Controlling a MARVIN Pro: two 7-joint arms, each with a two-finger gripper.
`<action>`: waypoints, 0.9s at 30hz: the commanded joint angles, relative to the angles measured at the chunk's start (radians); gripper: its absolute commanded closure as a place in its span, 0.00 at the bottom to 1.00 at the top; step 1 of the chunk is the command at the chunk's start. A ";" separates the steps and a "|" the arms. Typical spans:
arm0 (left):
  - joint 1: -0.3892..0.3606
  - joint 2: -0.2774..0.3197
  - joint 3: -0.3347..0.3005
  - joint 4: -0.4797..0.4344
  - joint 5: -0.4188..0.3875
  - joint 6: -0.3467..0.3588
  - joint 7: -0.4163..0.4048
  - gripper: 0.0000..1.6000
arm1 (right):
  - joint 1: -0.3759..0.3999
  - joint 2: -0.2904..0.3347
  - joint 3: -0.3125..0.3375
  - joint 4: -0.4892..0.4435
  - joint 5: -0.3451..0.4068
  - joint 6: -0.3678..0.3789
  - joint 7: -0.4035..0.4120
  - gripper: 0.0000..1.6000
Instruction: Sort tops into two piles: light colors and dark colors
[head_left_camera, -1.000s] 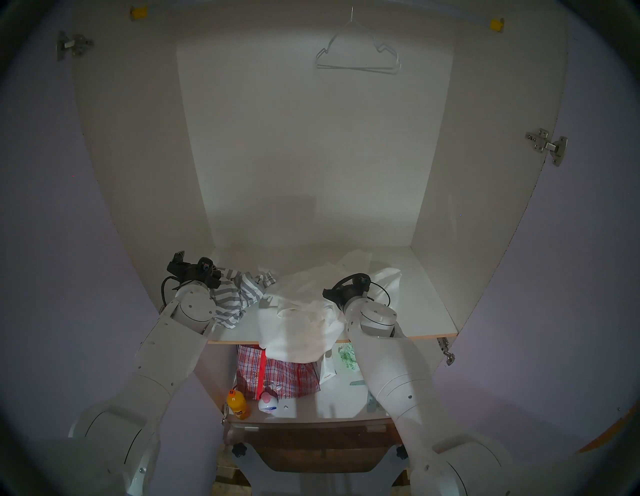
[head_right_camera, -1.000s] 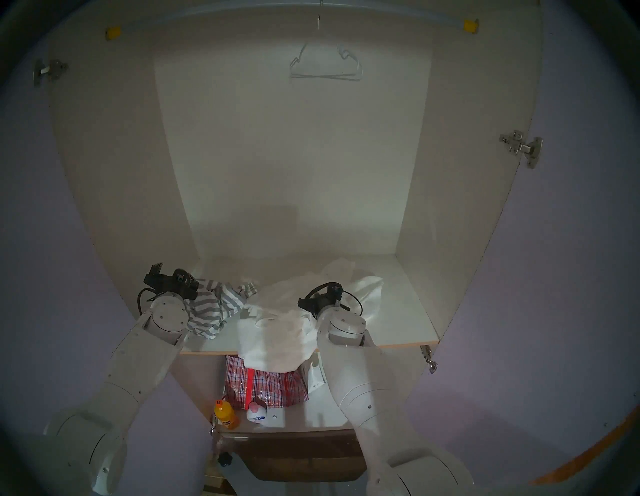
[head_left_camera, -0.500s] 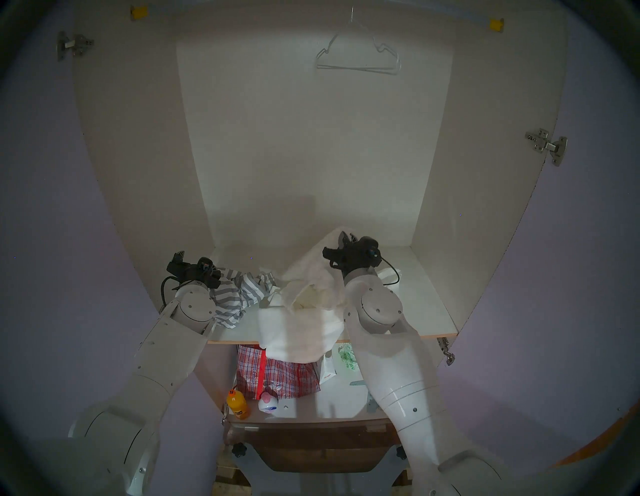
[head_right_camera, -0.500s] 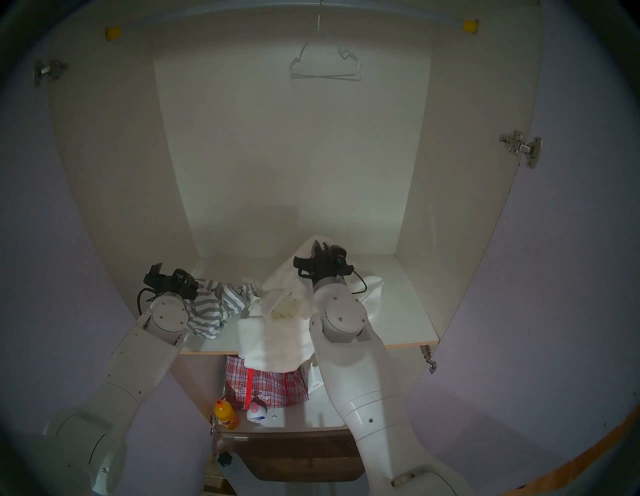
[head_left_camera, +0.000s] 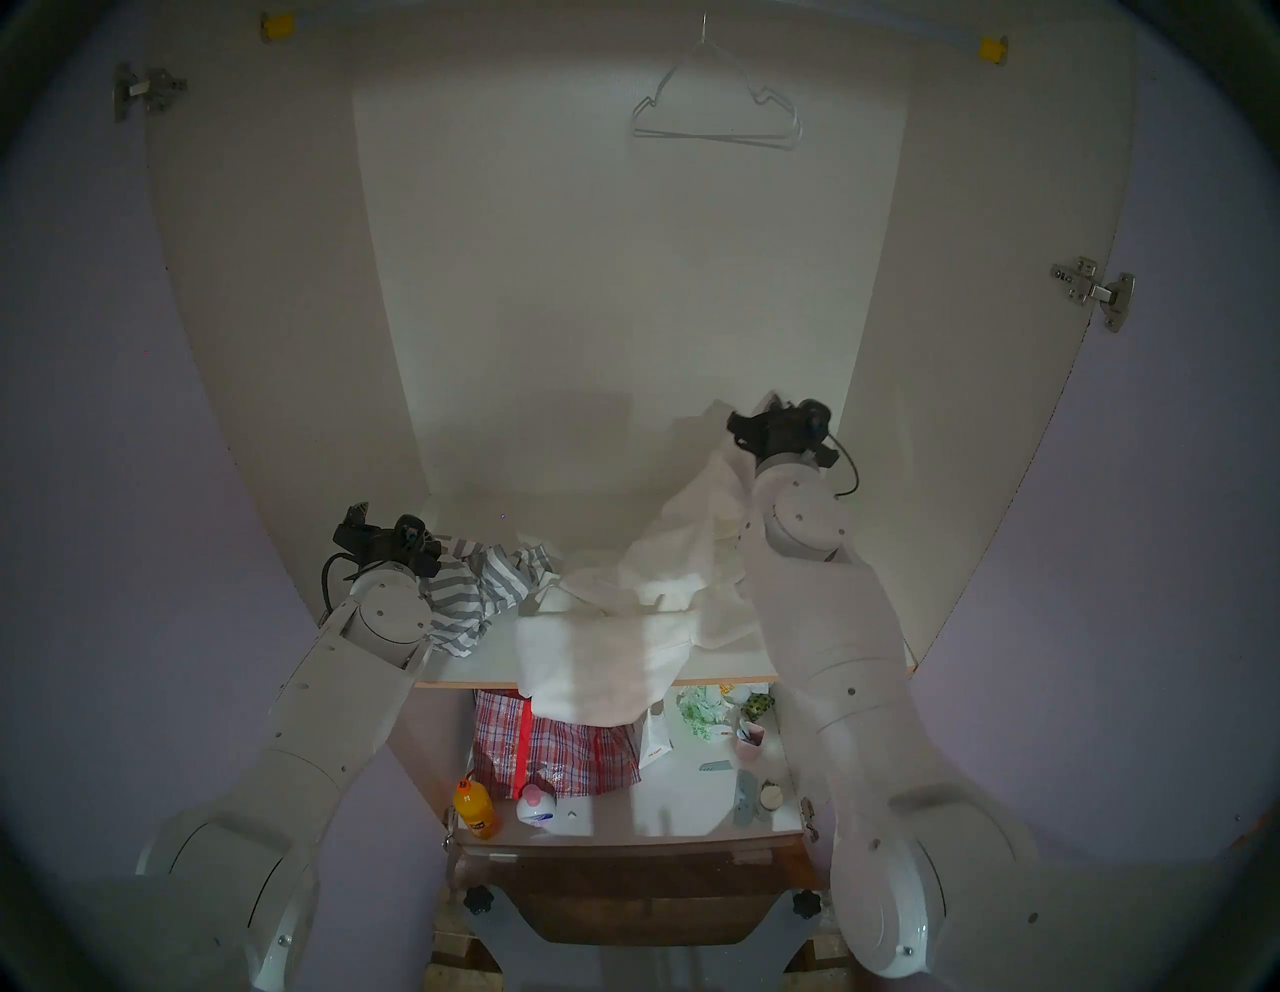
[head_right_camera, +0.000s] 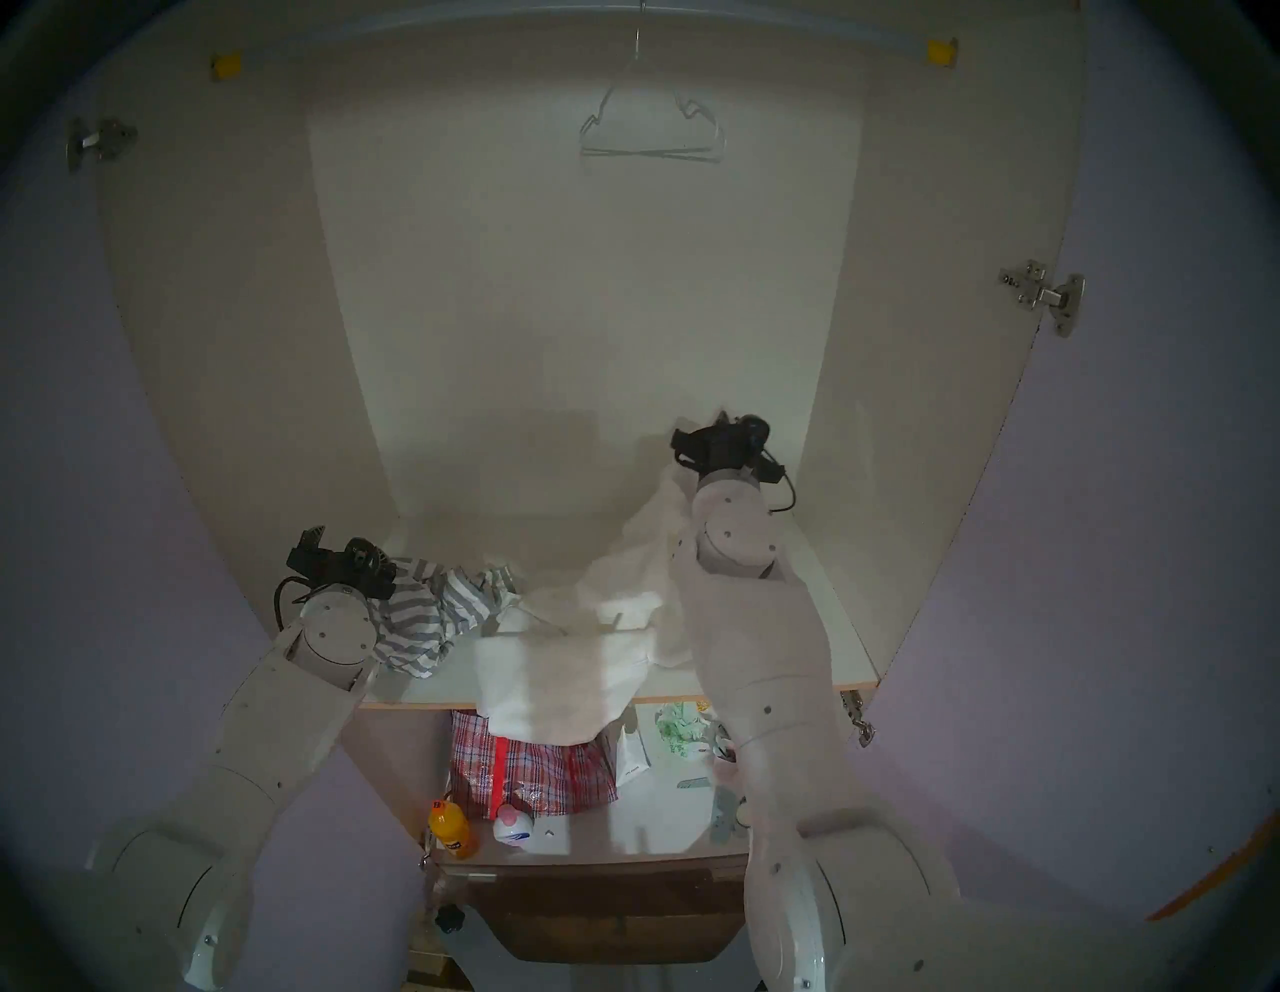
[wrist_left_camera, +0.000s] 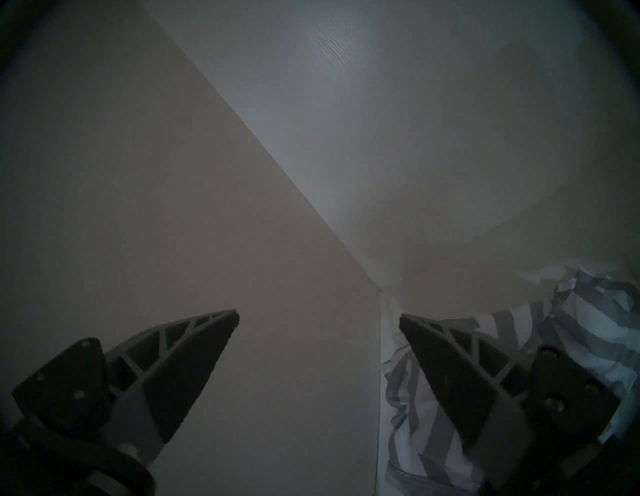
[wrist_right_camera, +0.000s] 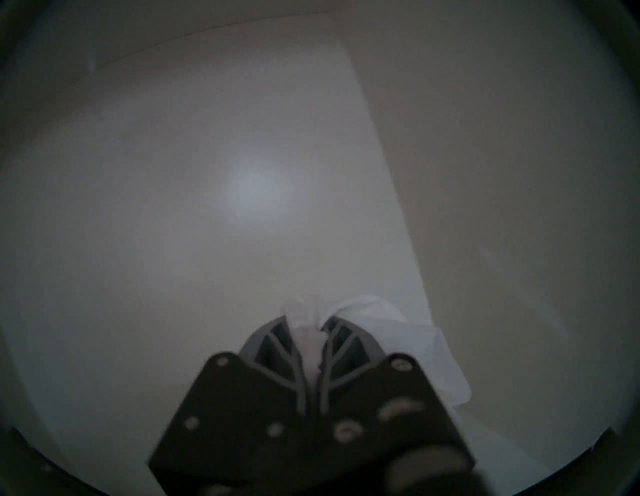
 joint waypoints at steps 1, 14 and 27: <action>-0.024 0.003 -0.001 -0.026 0.003 -0.004 0.000 0.00 | 0.094 0.034 0.009 0.052 -0.037 -0.067 -0.013 1.00; -0.025 0.003 0.000 -0.025 0.001 -0.005 0.002 0.00 | 0.270 0.116 0.023 0.336 -0.094 -0.232 -0.062 1.00; -0.024 0.005 0.001 -0.028 0.000 -0.004 0.001 0.00 | 0.243 0.167 0.084 0.365 -0.083 -0.398 -0.143 1.00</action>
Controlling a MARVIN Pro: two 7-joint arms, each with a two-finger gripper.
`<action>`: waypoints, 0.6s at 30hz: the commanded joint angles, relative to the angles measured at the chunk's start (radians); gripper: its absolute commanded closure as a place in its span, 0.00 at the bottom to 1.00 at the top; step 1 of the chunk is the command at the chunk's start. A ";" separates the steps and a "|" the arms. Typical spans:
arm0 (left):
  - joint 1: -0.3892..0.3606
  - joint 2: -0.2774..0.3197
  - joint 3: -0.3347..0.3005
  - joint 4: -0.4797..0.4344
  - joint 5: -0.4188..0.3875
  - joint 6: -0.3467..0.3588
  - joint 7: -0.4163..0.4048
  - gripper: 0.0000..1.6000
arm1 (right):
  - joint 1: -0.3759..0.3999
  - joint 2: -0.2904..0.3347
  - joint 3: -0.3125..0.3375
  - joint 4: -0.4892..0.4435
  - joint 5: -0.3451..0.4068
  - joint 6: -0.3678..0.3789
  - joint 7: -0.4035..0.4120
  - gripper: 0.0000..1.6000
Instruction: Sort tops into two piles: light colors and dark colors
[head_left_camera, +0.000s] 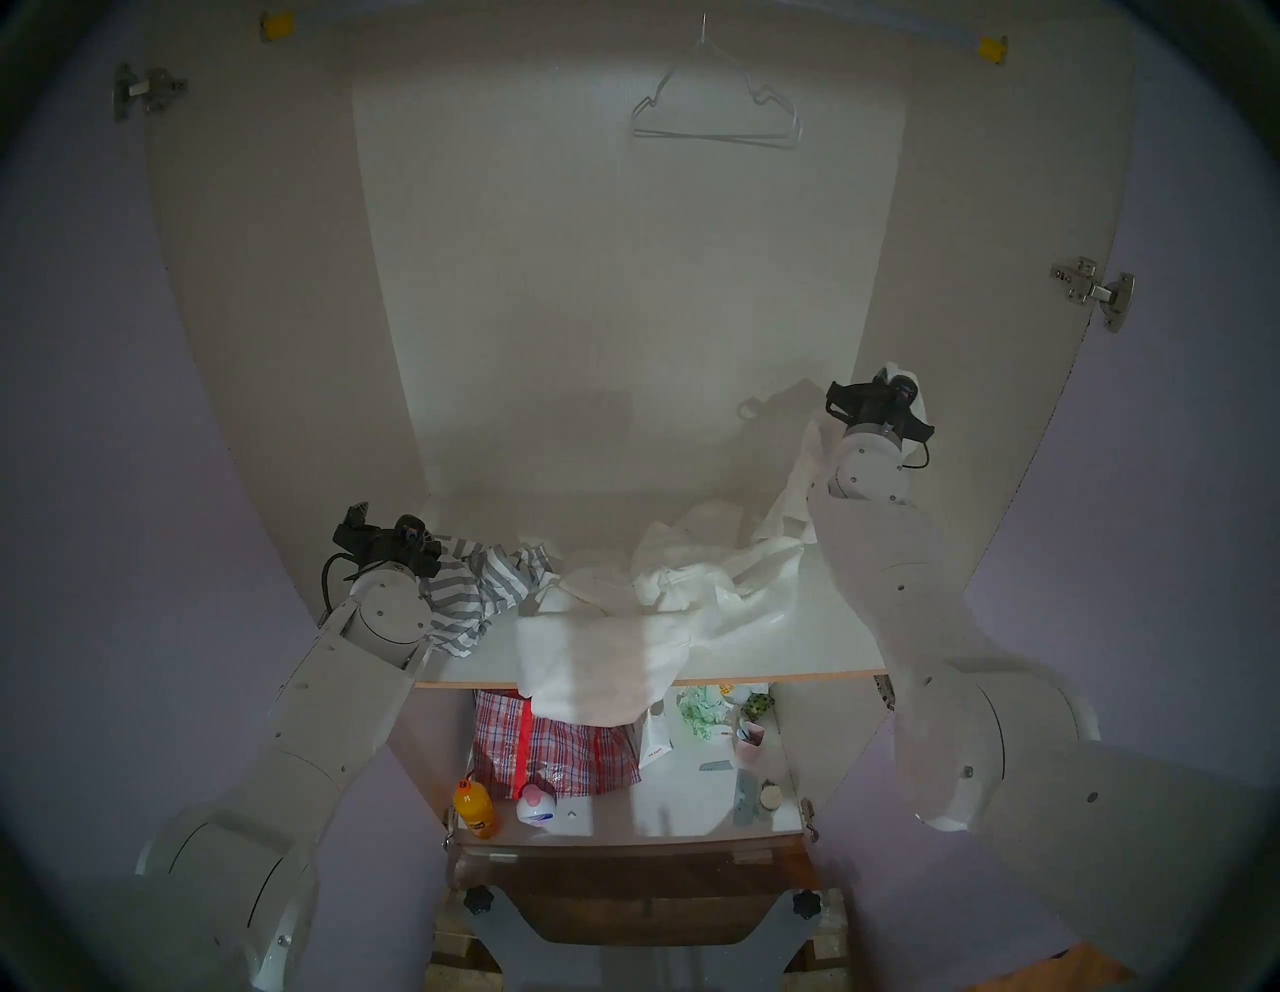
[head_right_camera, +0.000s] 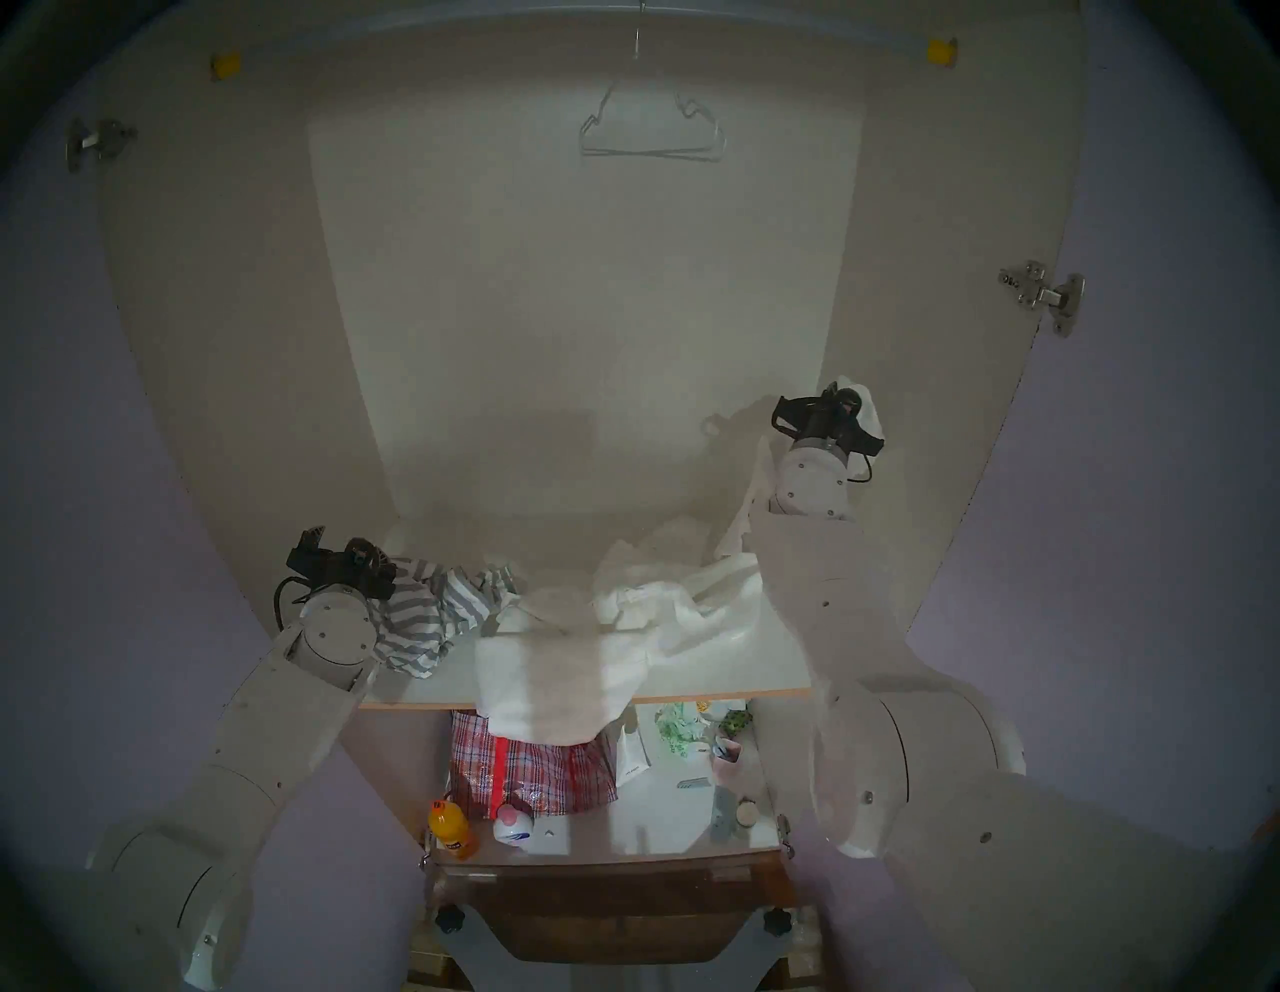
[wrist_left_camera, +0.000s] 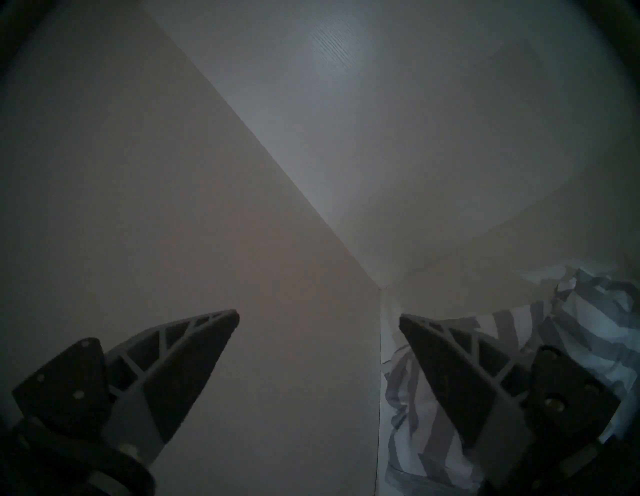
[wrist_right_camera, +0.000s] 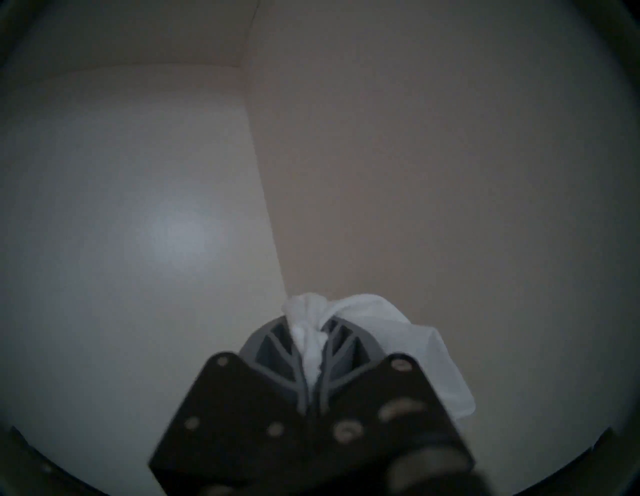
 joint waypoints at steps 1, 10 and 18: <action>-0.024 0.003 -0.001 -0.028 0.002 -0.003 -0.001 0.00 | -0.028 0.018 0.032 -0.081 0.011 -0.065 -0.024 1.00; -0.024 0.004 0.000 -0.028 0.001 -0.003 0.000 0.00 | -0.109 -0.035 0.143 -0.189 0.161 0.066 0.009 1.00; -0.023 0.004 0.000 -0.029 0.001 -0.003 -0.001 0.00 | -0.123 -0.044 0.135 -0.174 0.178 0.111 0.016 1.00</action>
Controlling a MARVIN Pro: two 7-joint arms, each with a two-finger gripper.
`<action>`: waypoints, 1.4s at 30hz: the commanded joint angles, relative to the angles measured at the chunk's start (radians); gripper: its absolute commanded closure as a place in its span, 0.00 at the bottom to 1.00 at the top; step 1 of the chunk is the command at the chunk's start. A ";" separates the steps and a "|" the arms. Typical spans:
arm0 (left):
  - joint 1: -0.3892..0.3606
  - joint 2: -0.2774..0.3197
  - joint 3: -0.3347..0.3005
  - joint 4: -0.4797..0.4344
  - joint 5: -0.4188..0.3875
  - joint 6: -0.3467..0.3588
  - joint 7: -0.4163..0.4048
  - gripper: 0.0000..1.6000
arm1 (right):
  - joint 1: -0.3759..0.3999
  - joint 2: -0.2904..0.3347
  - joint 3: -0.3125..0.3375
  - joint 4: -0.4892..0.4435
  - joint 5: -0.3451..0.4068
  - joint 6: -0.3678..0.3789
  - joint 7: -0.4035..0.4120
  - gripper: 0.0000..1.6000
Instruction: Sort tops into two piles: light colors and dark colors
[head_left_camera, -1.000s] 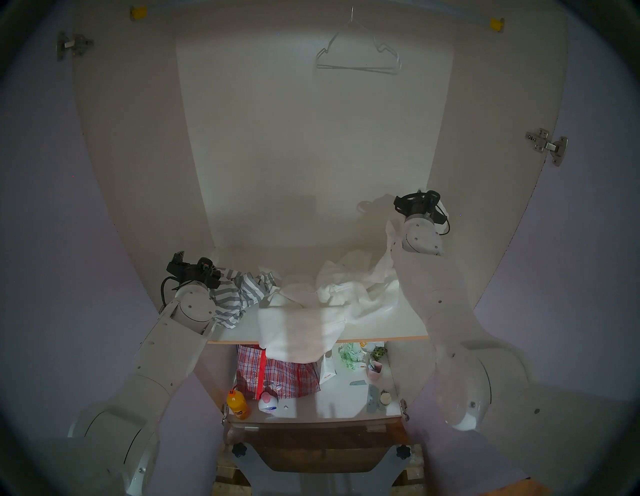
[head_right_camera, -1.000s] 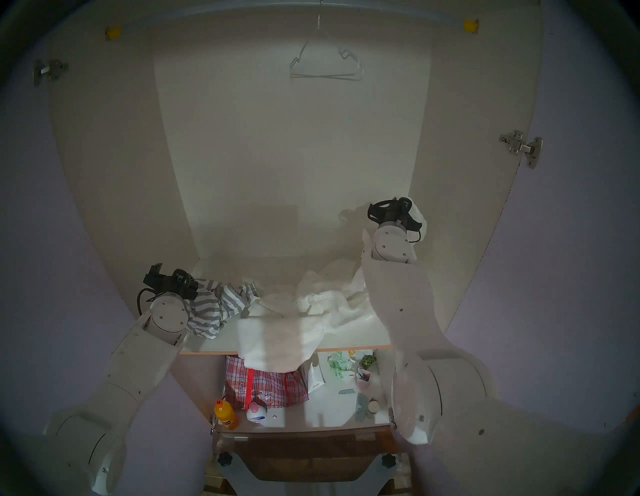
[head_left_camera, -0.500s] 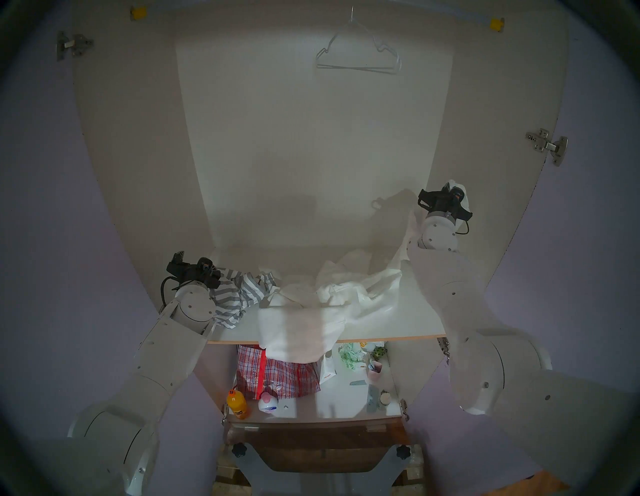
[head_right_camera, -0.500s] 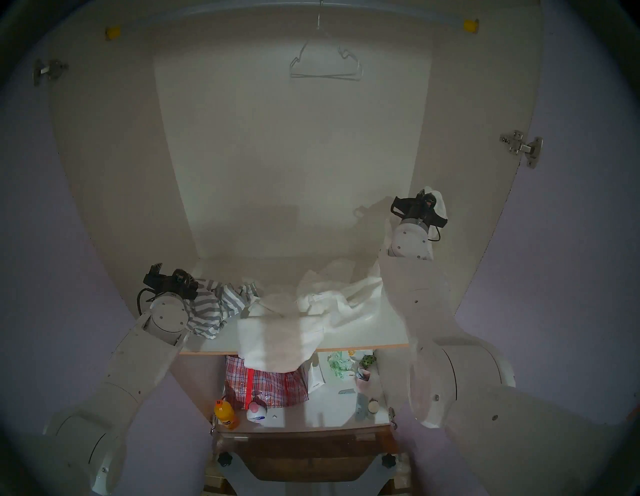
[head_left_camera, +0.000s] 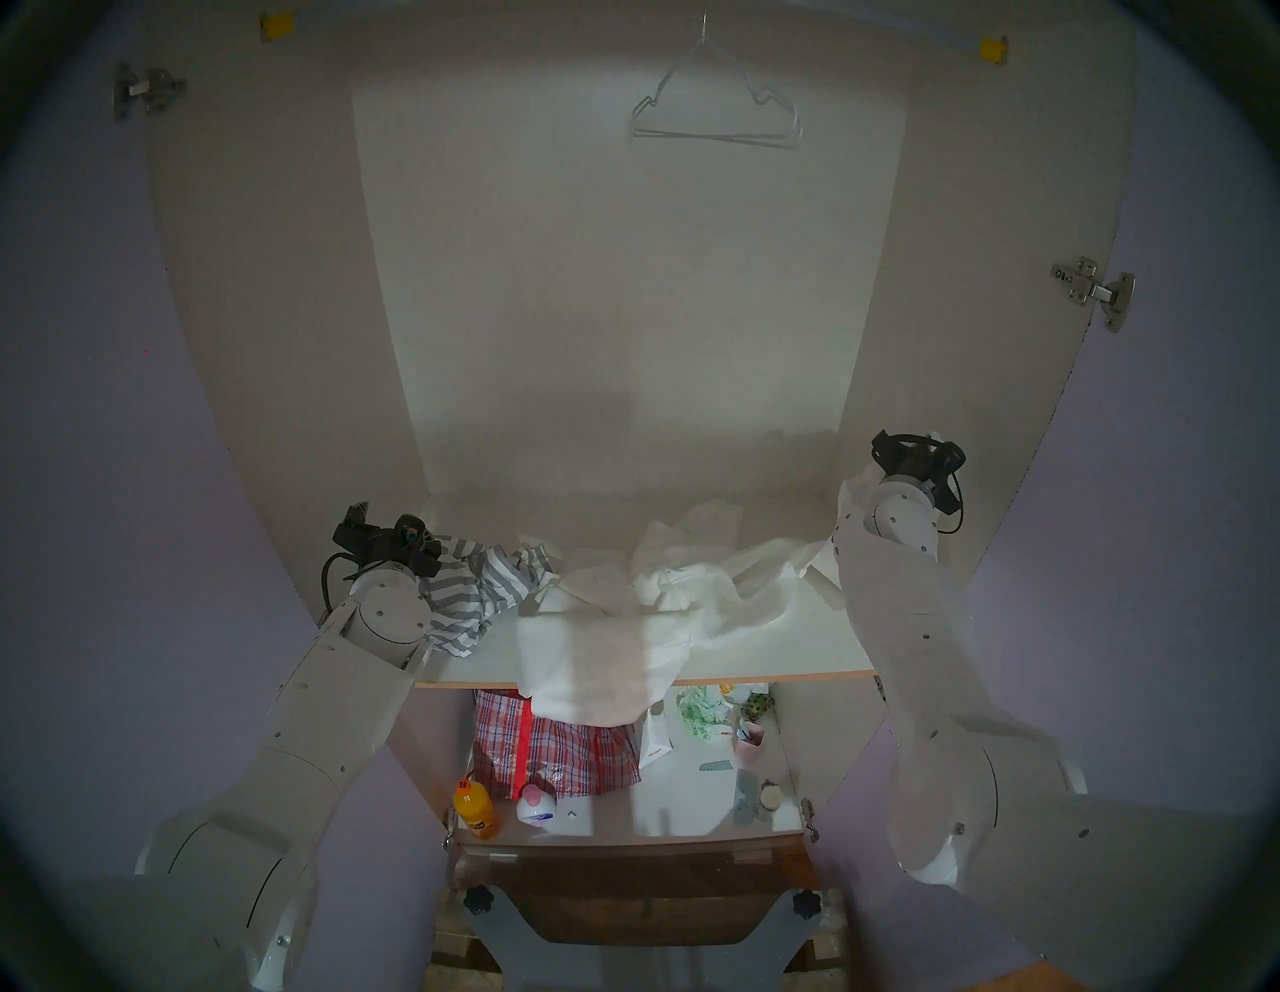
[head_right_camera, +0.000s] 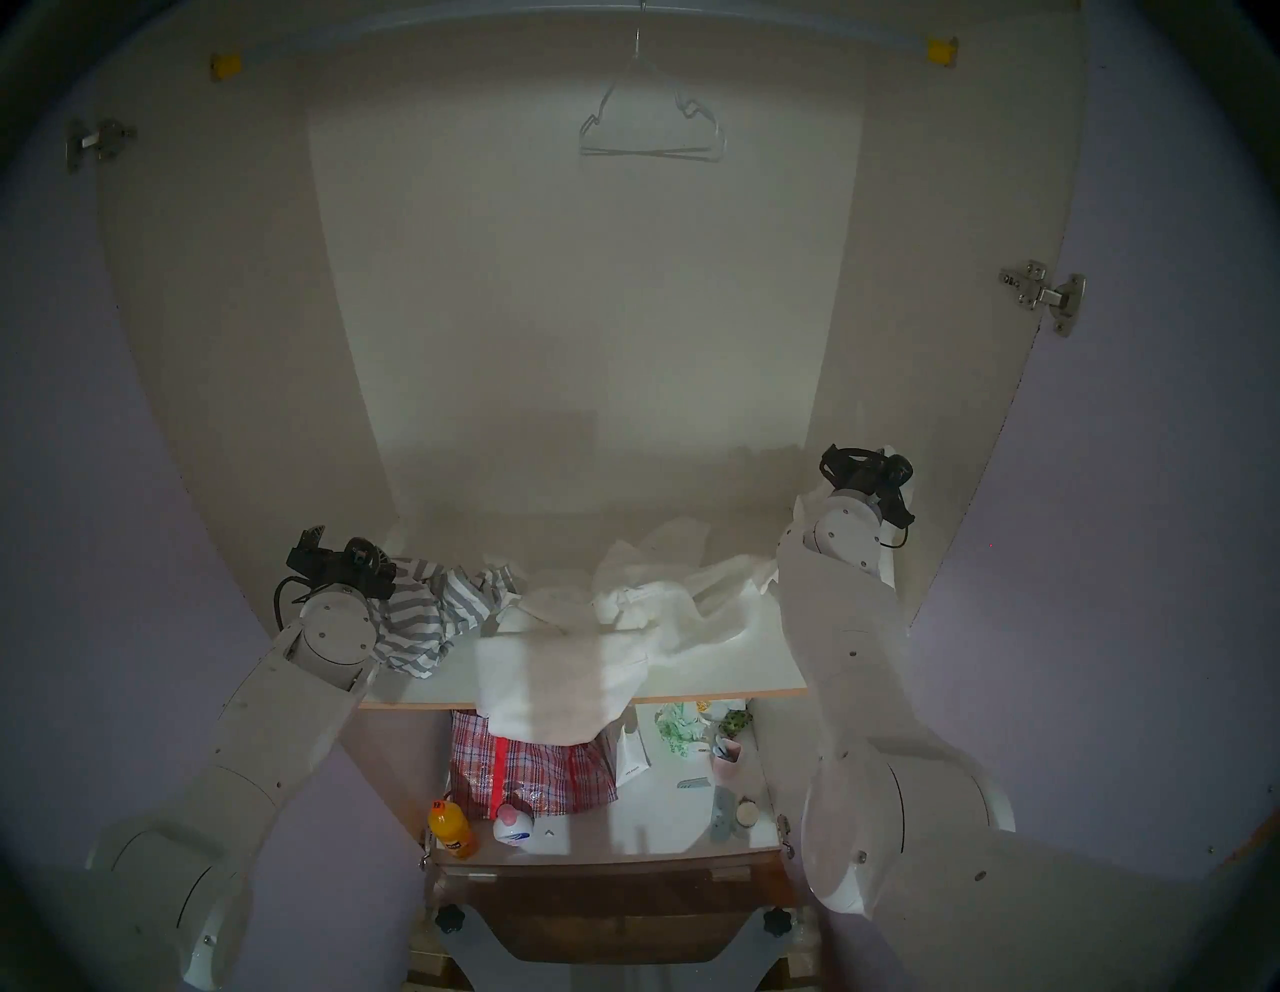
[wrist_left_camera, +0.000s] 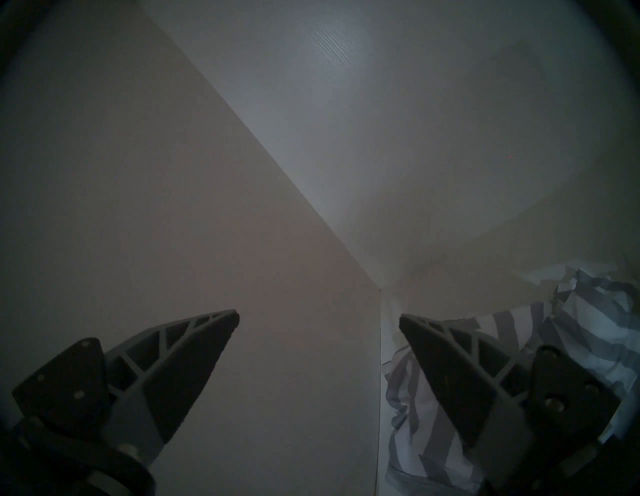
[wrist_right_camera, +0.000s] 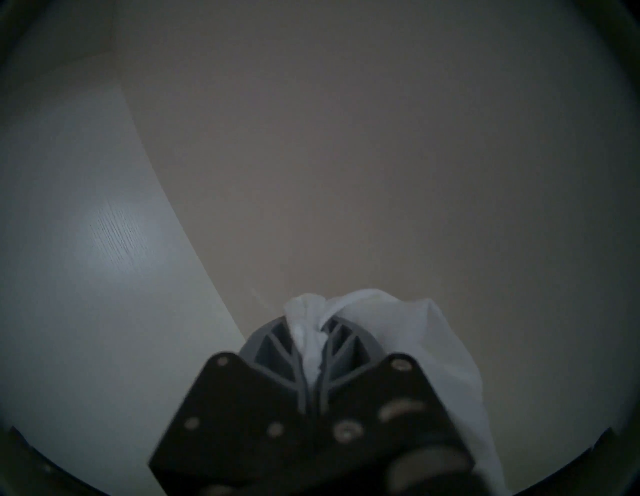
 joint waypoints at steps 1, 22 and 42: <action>-0.024 0.003 -0.002 -0.027 0.002 -0.003 -0.001 0.00 | 0.033 -0.011 -0.012 -0.029 0.010 0.030 0.017 1.00; -0.025 0.003 0.000 -0.024 0.001 -0.004 0.002 0.00 | 0.114 0.102 0.036 0.019 0.353 0.544 0.409 1.00; -0.025 0.004 0.002 -0.024 -0.002 -0.004 0.003 0.00 | 0.019 0.089 -0.082 -0.072 0.280 0.631 0.536 0.00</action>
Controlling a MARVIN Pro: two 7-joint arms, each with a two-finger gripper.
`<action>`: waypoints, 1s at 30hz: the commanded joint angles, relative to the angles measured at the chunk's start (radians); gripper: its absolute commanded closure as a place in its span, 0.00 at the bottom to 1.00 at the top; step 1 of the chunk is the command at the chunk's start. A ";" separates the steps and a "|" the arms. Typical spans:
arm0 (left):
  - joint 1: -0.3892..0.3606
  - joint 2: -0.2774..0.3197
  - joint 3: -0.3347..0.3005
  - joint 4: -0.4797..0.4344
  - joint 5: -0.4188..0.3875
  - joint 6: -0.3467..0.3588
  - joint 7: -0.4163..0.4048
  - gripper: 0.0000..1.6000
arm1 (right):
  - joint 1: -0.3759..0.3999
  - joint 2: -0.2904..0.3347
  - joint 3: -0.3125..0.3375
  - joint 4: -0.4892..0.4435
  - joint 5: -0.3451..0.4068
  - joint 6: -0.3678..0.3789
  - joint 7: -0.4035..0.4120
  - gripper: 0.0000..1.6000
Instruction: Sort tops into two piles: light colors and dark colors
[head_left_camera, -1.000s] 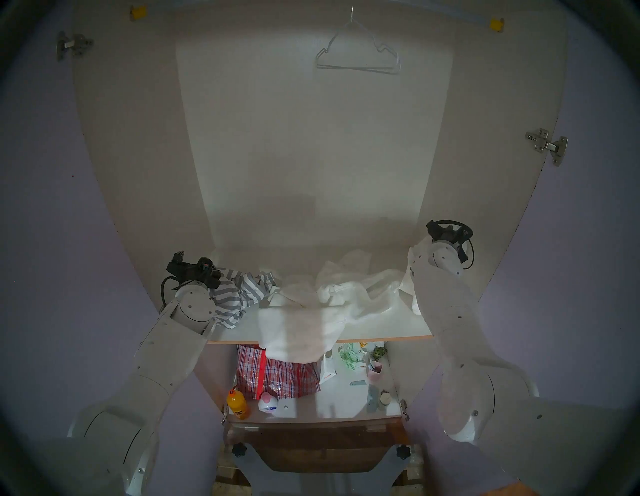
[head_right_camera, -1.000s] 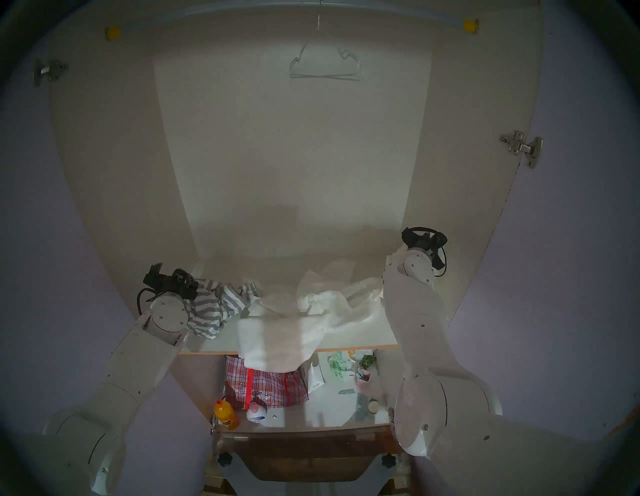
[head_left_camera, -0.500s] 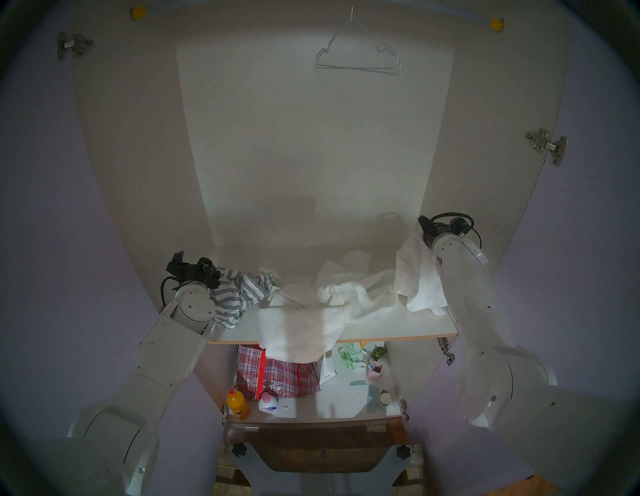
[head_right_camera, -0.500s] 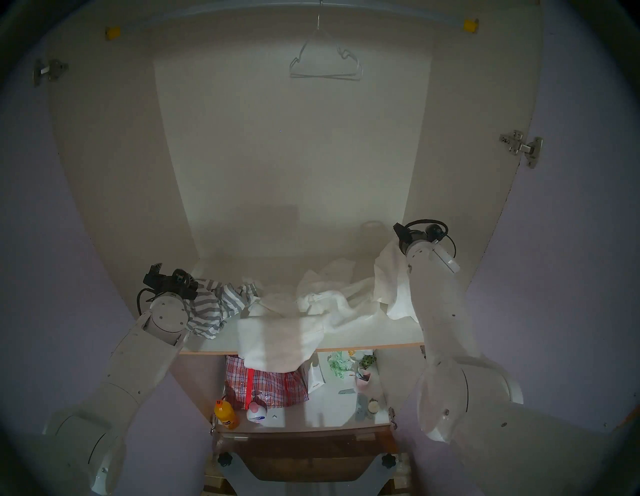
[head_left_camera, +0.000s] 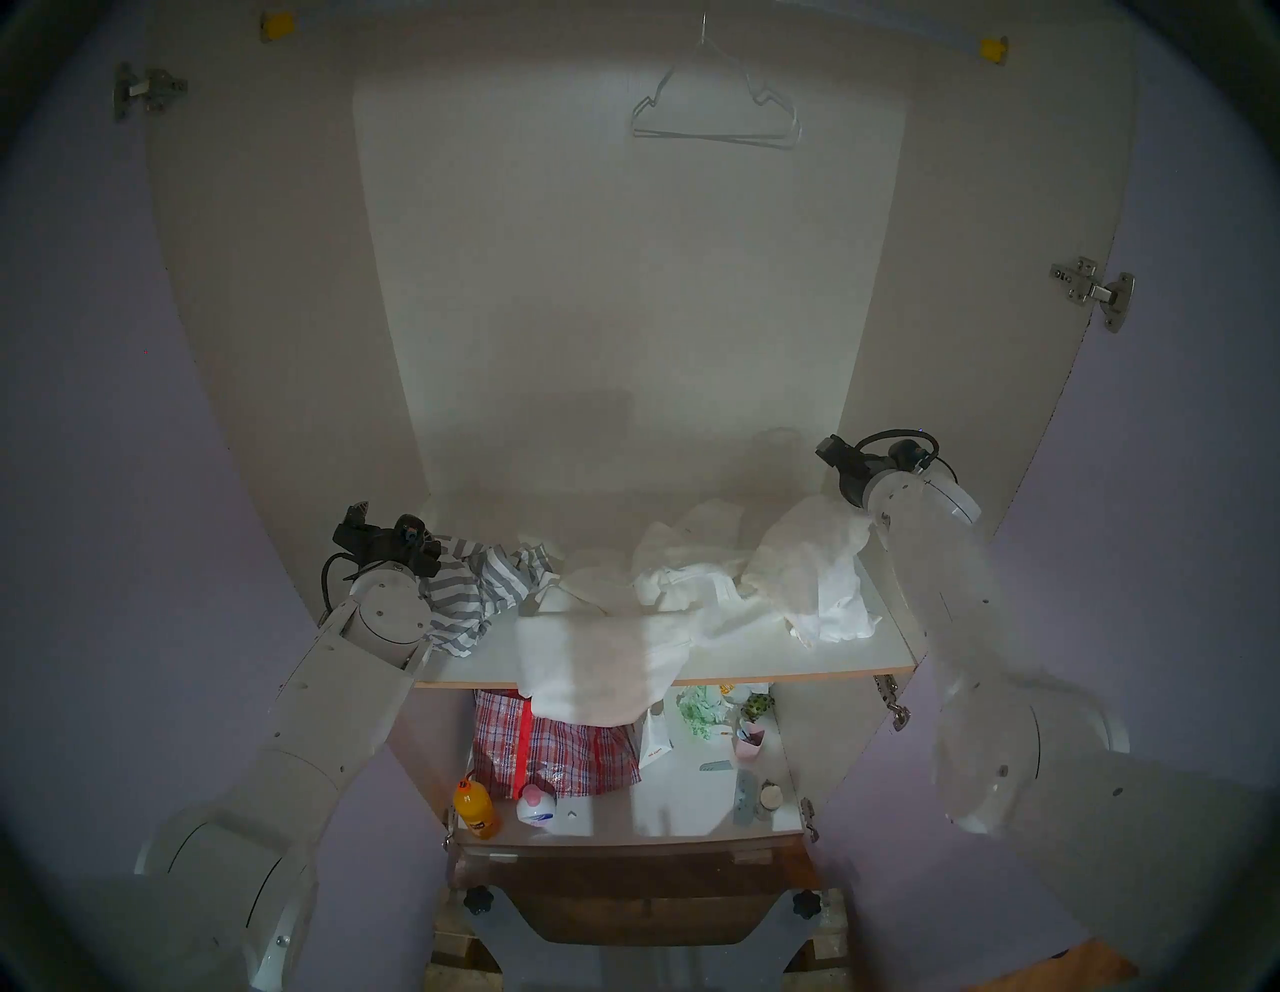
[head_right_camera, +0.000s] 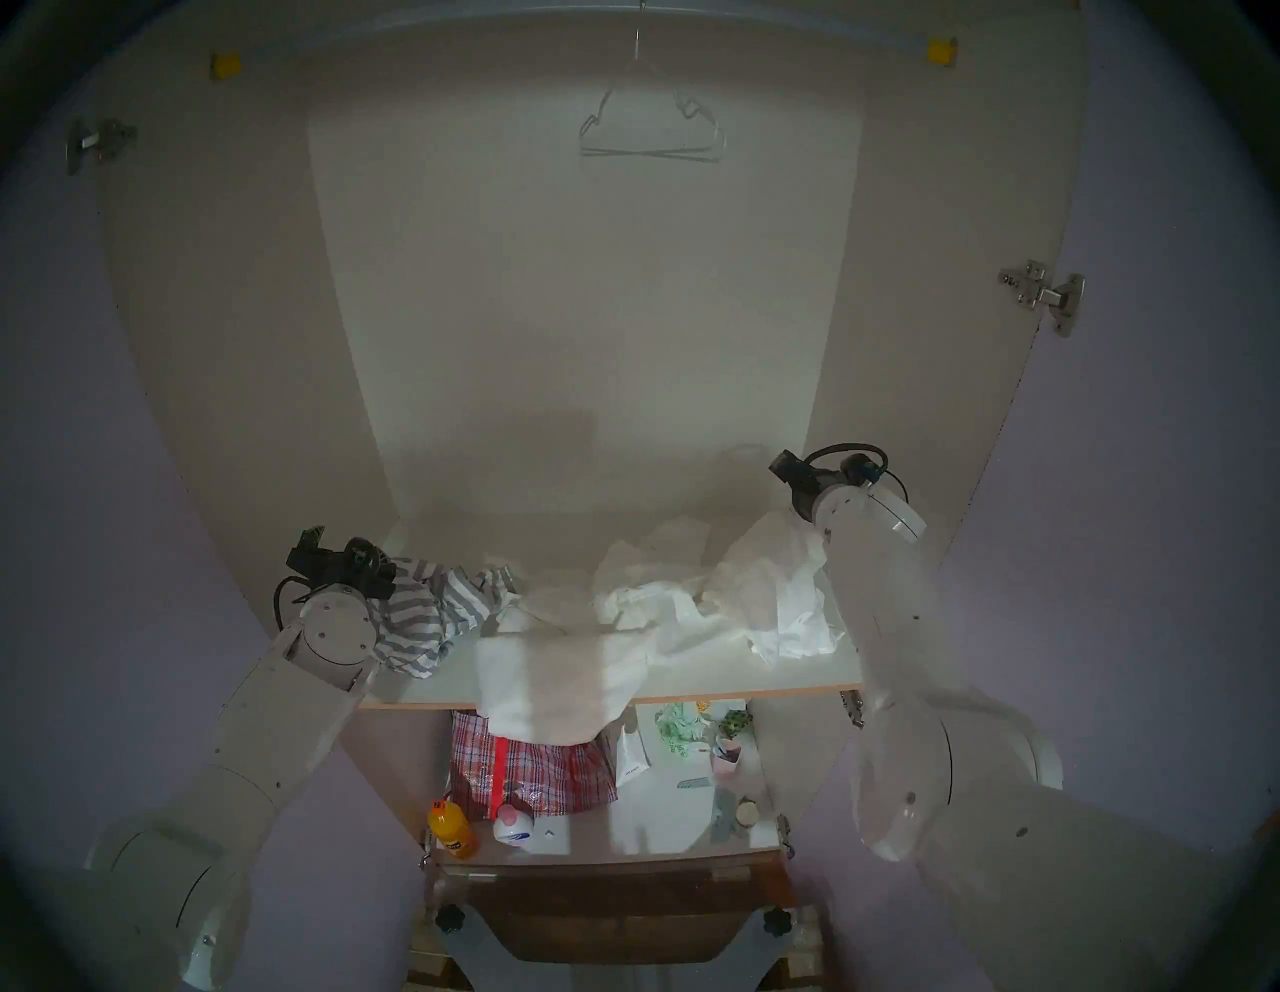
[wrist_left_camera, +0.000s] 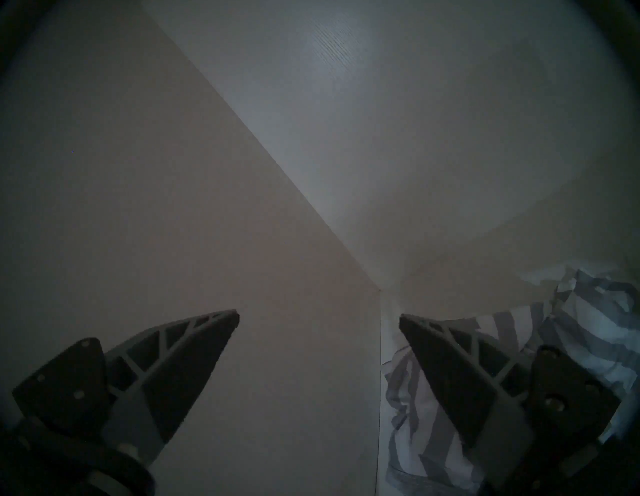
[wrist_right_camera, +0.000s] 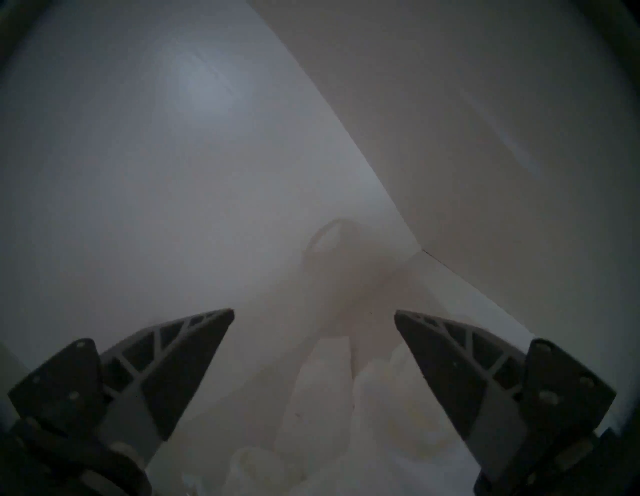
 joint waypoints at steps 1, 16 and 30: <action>-0.025 0.002 -0.001 -0.025 0.002 -0.004 0.000 0.00 | -0.048 -0.053 -0.018 -0.144 0.020 0.009 0.014 0.00; -0.024 0.004 0.001 -0.027 0.000 -0.002 0.000 0.00 | -0.159 -0.350 0.067 -0.337 0.106 0.345 -0.339 0.00; -0.024 0.005 0.002 -0.028 -0.002 -0.002 0.001 0.00 | 0.009 -0.381 0.134 0.080 0.098 0.231 -0.372 0.00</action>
